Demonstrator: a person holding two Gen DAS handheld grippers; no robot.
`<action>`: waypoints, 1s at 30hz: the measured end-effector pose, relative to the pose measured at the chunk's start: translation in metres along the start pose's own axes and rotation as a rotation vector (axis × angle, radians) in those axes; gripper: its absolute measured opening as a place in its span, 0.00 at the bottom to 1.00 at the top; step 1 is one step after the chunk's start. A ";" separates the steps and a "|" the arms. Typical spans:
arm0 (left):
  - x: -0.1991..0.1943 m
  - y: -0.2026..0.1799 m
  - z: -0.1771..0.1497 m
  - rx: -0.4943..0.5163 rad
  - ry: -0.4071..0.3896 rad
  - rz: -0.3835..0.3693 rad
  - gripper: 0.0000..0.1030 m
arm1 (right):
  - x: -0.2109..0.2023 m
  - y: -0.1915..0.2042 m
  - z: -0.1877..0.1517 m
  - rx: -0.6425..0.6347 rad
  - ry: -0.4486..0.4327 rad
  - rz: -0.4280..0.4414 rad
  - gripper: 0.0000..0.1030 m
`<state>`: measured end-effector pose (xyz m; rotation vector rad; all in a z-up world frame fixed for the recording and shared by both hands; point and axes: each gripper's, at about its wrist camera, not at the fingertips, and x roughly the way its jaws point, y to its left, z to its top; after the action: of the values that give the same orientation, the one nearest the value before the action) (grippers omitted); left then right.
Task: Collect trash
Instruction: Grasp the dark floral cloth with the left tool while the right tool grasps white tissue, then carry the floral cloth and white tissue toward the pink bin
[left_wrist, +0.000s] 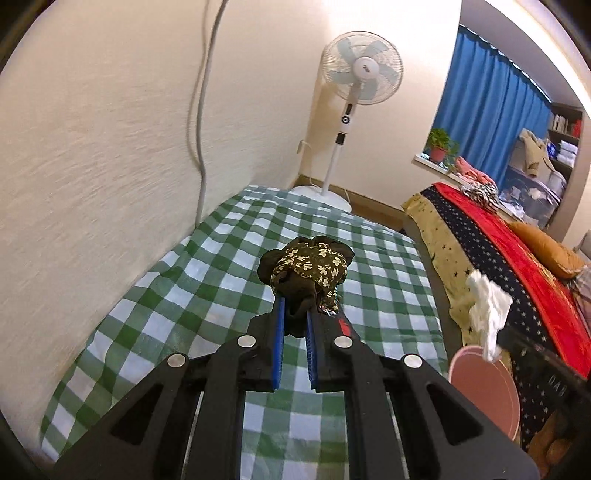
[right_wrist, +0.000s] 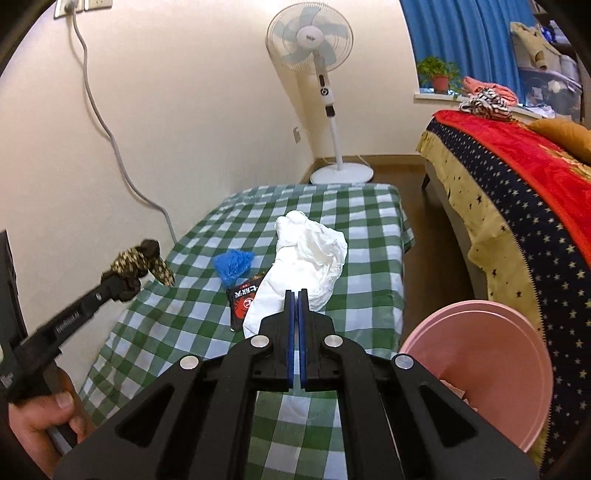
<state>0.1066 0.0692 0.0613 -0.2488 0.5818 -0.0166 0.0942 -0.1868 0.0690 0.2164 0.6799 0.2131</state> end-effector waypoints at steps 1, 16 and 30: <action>-0.003 -0.002 -0.002 0.008 0.000 -0.002 0.10 | -0.006 -0.001 0.000 -0.001 -0.006 0.000 0.02; -0.031 -0.030 -0.027 0.094 -0.043 -0.092 0.10 | -0.064 -0.031 -0.007 -0.003 -0.051 -0.054 0.02; -0.022 -0.044 -0.038 0.130 -0.027 -0.125 0.10 | -0.070 -0.060 -0.032 0.036 -0.063 -0.163 0.02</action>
<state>0.0698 0.0198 0.0535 -0.1584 0.5352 -0.1715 0.0281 -0.2581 0.0709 0.2005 0.6358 0.0381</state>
